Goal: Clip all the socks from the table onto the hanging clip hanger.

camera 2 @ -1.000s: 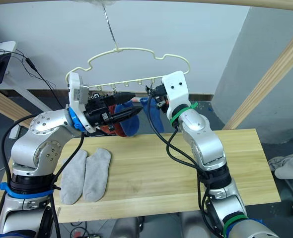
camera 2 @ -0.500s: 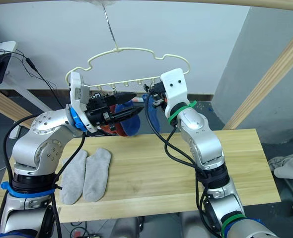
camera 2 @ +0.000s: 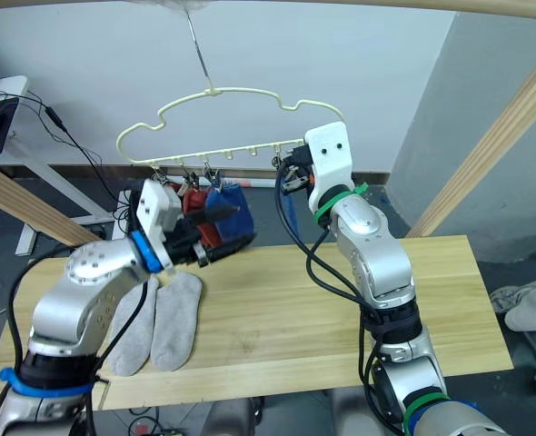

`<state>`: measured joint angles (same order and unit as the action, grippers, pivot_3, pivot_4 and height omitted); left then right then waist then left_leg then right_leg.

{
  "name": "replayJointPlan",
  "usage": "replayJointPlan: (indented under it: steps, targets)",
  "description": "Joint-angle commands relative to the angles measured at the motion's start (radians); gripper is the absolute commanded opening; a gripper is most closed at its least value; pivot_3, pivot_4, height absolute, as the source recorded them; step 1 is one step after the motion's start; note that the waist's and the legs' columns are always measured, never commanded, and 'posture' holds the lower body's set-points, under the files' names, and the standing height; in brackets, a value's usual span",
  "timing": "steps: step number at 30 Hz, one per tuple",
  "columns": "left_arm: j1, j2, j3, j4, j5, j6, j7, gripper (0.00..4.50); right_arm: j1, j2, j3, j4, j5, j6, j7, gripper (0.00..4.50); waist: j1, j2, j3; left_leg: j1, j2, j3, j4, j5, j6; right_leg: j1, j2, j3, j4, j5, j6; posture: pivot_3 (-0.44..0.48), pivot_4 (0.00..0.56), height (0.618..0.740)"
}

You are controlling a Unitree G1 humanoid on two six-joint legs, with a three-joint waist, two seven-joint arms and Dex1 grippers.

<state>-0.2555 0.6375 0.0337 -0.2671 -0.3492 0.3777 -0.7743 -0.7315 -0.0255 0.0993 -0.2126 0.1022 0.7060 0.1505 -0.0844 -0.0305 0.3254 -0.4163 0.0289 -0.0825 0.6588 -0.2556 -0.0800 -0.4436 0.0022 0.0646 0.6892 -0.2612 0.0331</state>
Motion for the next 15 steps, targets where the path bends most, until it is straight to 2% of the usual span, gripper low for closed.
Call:
replayJointPlan:
  steps: [1, 5, 9, 15]
  targets:
    - [0.087, 0.005, 0.034, 0.037, 0.076, -0.108, 0.039, 4.48, -0.025, 0.001, -0.009, -0.038, 0.013, -0.005, 0.005, 0.09, 0.002, 0.000, 0.000, 0.000, 0.000, 0.000, 0.000, 0.000, 0.000, 0.000, 0.000, 0.000, 0.000, 0.000, 0.000, -0.043, 0.310, 0.735]
    - [0.193, -0.021, 0.114, 0.162, 0.079, -0.172, 0.080, 4.50, -0.028, -0.004, -0.012, -0.041, 0.013, 0.003, 0.008, 0.09, 0.002, 0.000, 0.000, 0.000, 0.000, 0.000, 0.001, 0.000, 0.000, 0.000, -0.001, 0.000, 0.000, 0.000, 0.000, -0.050, 0.314, 0.735]
    - [0.224, -0.042, 0.164, 0.260, 0.074, -0.114, 0.146, 4.50, -0.030, -0.008, -0.012, -0.045, 0.016, 0.013, 0.012, 0.09, 0.003, 0.000, 0.000, 0.000, 0.000, 0.000, 0.001, 0.000, 0.000, 0.000, -0.001, 0.000, 0.000, 0.000, 0.000, -0.046, 0.318, 0.735]
    - [0.238, -0.042, 0.129, 0.341, 0.084, -0.063, 0.124, 4.50, -0.034, -0.005, -0.008, -0.046, 0.019, 0.023, 0.017, 0.09, 0.004, 0.000, 0.000, 0.000, -0.001, 0.000, 0.001, 0.000, 0.000, 0.000, -0.001, -0.001, 0.000, 0.000, 0.000, -0.042, 0.321, 0.735]
